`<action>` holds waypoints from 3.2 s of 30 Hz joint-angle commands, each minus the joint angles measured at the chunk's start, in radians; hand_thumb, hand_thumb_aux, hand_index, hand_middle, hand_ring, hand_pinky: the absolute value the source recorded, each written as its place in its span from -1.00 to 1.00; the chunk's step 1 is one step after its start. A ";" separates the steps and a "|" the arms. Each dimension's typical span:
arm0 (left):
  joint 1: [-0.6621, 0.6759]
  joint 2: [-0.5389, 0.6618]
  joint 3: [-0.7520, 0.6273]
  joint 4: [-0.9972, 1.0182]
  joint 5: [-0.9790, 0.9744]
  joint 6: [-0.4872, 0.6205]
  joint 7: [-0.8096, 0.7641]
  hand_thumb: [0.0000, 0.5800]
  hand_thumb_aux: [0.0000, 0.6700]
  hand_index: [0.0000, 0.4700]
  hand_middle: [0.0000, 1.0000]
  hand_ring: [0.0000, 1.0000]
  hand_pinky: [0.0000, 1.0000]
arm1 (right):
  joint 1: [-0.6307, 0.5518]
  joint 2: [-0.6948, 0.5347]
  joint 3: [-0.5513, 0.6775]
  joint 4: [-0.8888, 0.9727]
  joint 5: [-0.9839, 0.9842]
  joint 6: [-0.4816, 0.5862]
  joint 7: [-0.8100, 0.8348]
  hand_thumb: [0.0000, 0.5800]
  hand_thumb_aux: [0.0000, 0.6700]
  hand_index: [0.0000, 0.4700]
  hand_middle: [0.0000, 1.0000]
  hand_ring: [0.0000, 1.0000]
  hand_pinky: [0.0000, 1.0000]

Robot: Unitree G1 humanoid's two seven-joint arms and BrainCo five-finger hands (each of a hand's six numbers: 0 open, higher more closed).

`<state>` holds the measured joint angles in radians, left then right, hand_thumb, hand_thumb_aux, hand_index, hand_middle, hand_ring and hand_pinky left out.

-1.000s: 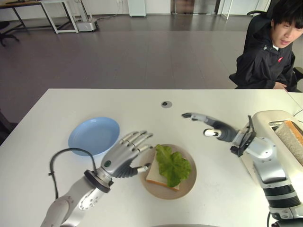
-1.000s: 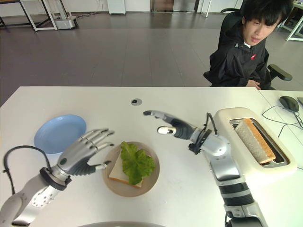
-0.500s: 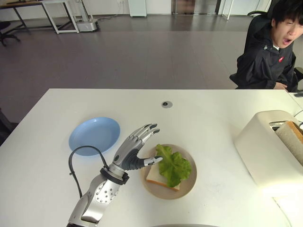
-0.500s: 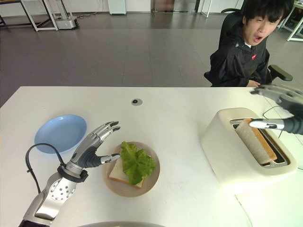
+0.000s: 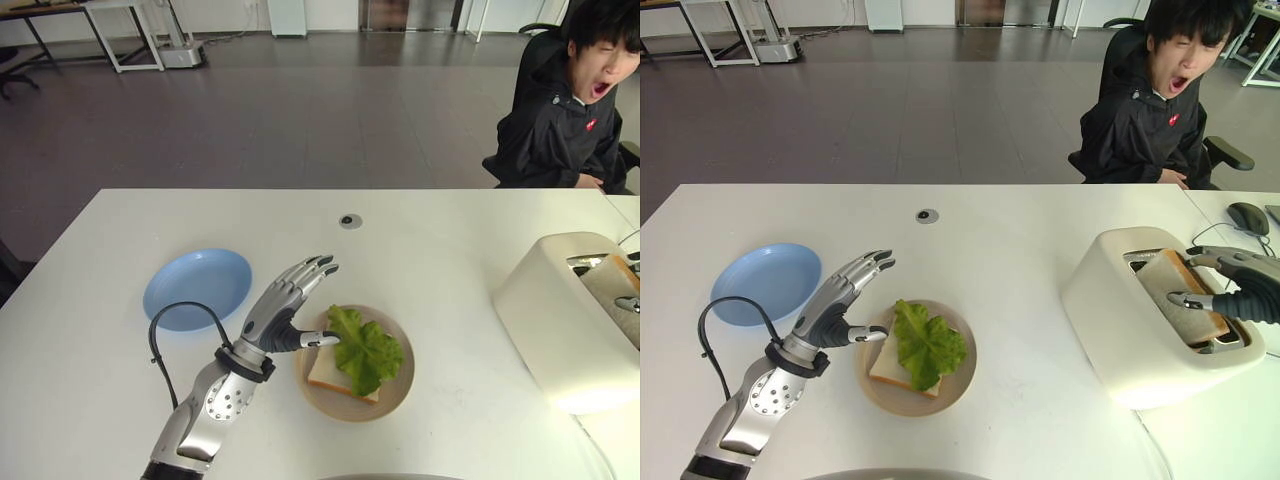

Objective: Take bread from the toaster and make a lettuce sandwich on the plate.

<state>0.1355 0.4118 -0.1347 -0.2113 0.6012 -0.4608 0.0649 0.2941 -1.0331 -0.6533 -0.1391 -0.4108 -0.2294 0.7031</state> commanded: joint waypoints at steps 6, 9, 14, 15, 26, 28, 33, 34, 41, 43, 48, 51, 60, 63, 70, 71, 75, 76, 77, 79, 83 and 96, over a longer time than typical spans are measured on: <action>0.018 0.011 0.024 -0.013 0.028 -0.004 0.007 -1.00 -1.00 -1.00 -1.00 -1.00 -1.00 | -0.026 -0.011 0.056 -0.037 0.044 0.009 -0.015 1.00 1.00 1.00 -1.00 -1.00 -1.00; 0.018 0.016 0.030 -0.007 0.033 -0.009 0.012 -1.00 -1.00 -1.00 -1.00 -1.00 -1.00 | -0.047 -0.012 0.015 -0.052 0.056 0.044 -0.033 1.00 1.00 1.00 -1.00 -1.00 -1.00; 0.008 0.024 0.054 0.004 0.032 -0.017 0.024 -1.00 -1.00 -1.00 -1.00 -1.00 -1.00 | -0.120 -0.062 -0.107 -0.053 0.103 0.101 -0.036 1.00 1.00 1.00 -1.00 -1.00 -1.00; 0.005 0.025 0.058 0.007 0.032 -0.017 0.026 -1.00 -1.00 -1.00 -1.00 -1.00 -1.00 | -0.134 -0.071 -0.126 -0.053 0.130 0.099 -0.025 1.00 1.00 1.00 -1.00 -1.00 -1.00; 0.009 0.054 0.100 0.010 0.048 -0.037 0.053 -1.00 -1.00 -1.00 -1.00 -1.00 -1.00 | -0.354 -0.089 0.052 -0.198 0.615 0.075 0.109 1.00 1.00 1.00 -1.00 -1.00 -1.00; 0.004 0.061 0.110 0.007 0.057 -0.052 0.065 -1.00 -1.00 -1.00 -1.00 -1.00 -1.00 | -0.445 -0.061 0.175 -0.246 0.777 0.169 0.131 1.00 1.00 1.00 -1.00 -1.00 -1.00; 0.006 0.092 0.148 -0.009 0.104 -0.113 0.129 -1.00 -1.00 -1.00 -1.00 -1.00 -1.00 | -0.637 0.128 0.585 -0.320 0.882 0.464 0.085 1.00 1.00 1.00 -1.00 -1.00 -1.00; 0.012 0.097 0.156 -0.018 0.116 -0.124 0.141 -1.00 -1.00 -1.00 -1.00 -1.00 -1.00 | -0.656 0.173 0.655 -0.318 0.860 0.494 0.074 1.00 1.00 1.00 -1.00 -1.00 -1.00; 0.063 0.121 0.225 -0.071 0.157 -0.161 0.190 -1.00 -1.00 -1.00 -1.00 -1.00 -1.00 | -0.700 0.443 0.981 -0.180 0.688 0.592 0.010 1.00 1.00 1.00 -1.00 -1.00 -1.00; 0.069 0.121 0.226 -0.082 0.160 -0.170 0.191 -0.98 -0.99 -0.99 -1.00 -1.00 -1.00 | -0.695 0.480 1.012 -0.151 0.650 0.587 0.003 1.00 1.00 1.00 -1.00 -1.00 -1.00; 0.082 0.118 0.225 -0.101 0.170 -0.185 0.185 -0.88 -0.94 -0.94 -1.00 -1.00 -1.00 | -0.696 0.515 1.038 -0.098 0.586 0.563 0.017 1.00 1.00 1.00 -1.00 -1.00 -1.00; 0.085 0.125 0.229 -0.121 0.168 -0.199 0.179 -0.80 -0.90 -0.90 -1.00 -1.00 -1.00 | -0.674 0.521 1.058 -0.068 0.543 0.534 0.026 1.00 1.00 1.00 -1.00 -1.00 -1.00; 0.109 0.154 0.216 -0.139 0.177 -0.274 0.148 -0.41 -0.68 -0.68 -1.00 -1.00 -1.00 | -0.625 0.541 1.107 0.029 0.401 0.412 0.018 1.00 1.00 1.00 -1.00 -1.00 -1.00; 0.120 0.177 0.205 -0.137 0.163 -0.303 0.114 -0.24 -0.58 -0.58 -1.00 -1.00 -1.00 | -0.615 0.547 1.119 0.064 0.351 0.380 0.004 1.00 1.00 1.00 -1.00 -1.00 -1.00; 0.176 0.255 0.151 -0.097 0.173 -0.366 0.000 -0.73 -0.86 -0.86 -1.00 -1.00 -1.00 | -0.617 0.561 1.129 0.123 0.268 0.316 -0.010 1.00 1.00 1.00 -1.00 -1.00 -1.00; 0.178 0.257 0.142 -0.093 0.184 -0.370 -0.008 -0.74 -0.87 -0.87 -1.00 -1.00 -1.00 | -0.616 0.561 1.129 0.125 0.261 0.309 -0.008 1.00 1.00 1.00 -1.00 -1.00 -1.00; 0.167 0.230 0.063 -0.077 0.258 -0.374 -0.031 -0.91 -0.95 -0.95 -1.00 -1.00 -1.00 | -0.610 0.560 1.132 0.136 0.232 0.286 -0.007 1.00 1.00 1.00 -1.00 -1.00 -1.00; 0.160 0.220 0.040 -0.067 0.290 -0.370 -0.028 -0.89 -0.95 -0.95 -1.00 -1.00 -1.00 | -0.609 0.559 1.132 0.136 0.230 0.283 -0.004 1.00 1.00 1.00 -1.00 -1.00 -1.00; 0.152 0.212 0.021 -0.050 0.325 -0.365 -0.016 -0.88 -0.94 -0.94 -1.00 -1.00 -1.00 | -0.607 0.560 1.131 0.135 0.228 0.283 0.000 1.00 1.00 1.00 -1.00 -1.00 -1.00; 0.138 0.207 -0.007 -0.022 0.378 -0.354 0.005 -0.88 -0.94 -0.94 -1.00 -1.00 -1.00 | -0.607 0.563 1.130 0.136 0.226 0.281 0.004 1.00 1.00 1.00 -1.00 -1.00 -1.00; 0.109 0.220 -0.047 0.021 0.472 -0.327 0.037 -0.86 -0.93 -0.93 -1.00 -1.00 -1.00 | -0.606 0.569 1.127 0.137 0.223 0.284 0.005 1.00 1.00 1.00 -1.00 -1.00 -1.00; 0.095 0.272 -0.148 0.107 0.509 -0.248 0.039 -0.46 -0.71 -0.71 -1.00 -1.00 -1.00 | -0.636 0.637 0.994 0.077 0.262 0.277 -0.104 -1.00 -1.00 -1.00 -1.00 -1.00 -1.00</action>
<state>0.2004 0.6477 -0.2479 -0.1580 1.0692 -0.7293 0.1572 -0.3082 -0.4268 0.4154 -0.0130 -0.1954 0.0522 0.6445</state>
